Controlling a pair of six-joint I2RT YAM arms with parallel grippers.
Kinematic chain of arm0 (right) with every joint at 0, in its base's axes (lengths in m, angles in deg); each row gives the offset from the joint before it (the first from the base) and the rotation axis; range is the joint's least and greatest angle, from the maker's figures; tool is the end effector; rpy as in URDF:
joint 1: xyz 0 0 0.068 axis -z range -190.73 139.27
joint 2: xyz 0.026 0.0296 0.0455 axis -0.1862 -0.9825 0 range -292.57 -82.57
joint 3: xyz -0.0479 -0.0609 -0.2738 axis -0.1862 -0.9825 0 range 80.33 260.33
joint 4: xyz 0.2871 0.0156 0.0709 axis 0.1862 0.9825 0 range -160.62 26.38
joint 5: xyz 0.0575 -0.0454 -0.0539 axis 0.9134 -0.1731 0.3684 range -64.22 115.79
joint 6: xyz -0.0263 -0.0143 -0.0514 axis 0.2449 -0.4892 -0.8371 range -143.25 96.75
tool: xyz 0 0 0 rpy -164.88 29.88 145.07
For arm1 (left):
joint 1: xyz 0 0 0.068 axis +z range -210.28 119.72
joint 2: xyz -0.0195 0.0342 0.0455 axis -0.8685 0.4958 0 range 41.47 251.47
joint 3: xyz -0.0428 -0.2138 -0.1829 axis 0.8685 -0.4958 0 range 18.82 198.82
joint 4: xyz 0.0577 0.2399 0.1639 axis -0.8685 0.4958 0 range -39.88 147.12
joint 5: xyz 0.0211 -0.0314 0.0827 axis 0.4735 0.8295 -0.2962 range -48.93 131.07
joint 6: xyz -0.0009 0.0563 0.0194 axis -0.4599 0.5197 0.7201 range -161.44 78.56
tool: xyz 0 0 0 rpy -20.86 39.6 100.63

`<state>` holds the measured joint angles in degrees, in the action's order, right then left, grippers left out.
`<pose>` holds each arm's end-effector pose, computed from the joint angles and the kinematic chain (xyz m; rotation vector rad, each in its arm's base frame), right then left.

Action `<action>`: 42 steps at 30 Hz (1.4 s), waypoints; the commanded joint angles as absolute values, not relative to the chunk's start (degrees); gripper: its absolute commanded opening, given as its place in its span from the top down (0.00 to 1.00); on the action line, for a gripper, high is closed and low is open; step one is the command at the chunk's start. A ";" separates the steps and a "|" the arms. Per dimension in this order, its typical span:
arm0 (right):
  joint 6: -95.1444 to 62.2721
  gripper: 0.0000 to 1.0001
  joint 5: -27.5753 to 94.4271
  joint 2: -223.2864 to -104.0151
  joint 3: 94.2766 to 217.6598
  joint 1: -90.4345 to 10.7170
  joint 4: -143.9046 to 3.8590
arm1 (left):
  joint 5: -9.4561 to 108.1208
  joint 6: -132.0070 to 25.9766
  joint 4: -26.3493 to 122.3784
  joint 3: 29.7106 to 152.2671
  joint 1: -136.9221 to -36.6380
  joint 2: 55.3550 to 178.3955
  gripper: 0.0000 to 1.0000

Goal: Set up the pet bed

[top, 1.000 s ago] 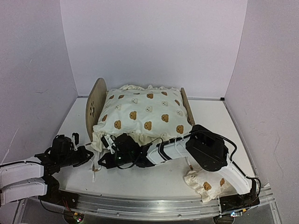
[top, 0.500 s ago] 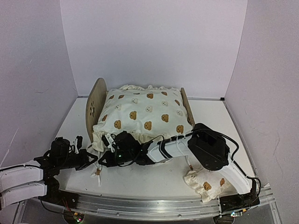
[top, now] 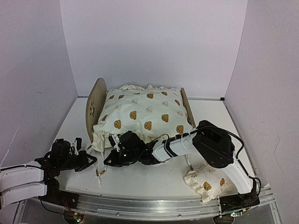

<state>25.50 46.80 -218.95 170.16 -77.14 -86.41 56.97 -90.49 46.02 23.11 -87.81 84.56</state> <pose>0.2081 0.5156 0.0820 -0.6411 2.4184 1.4414 0.1461 -0.0896 0.1063 -0.2694 2.3374 -1.0190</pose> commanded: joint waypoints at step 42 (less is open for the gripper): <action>41.93 1.00 39.08 -216.95 166.53 -76.84 -120.02 | 59.61 -96.90 75.08 34.12 -87.53 66.84 0.19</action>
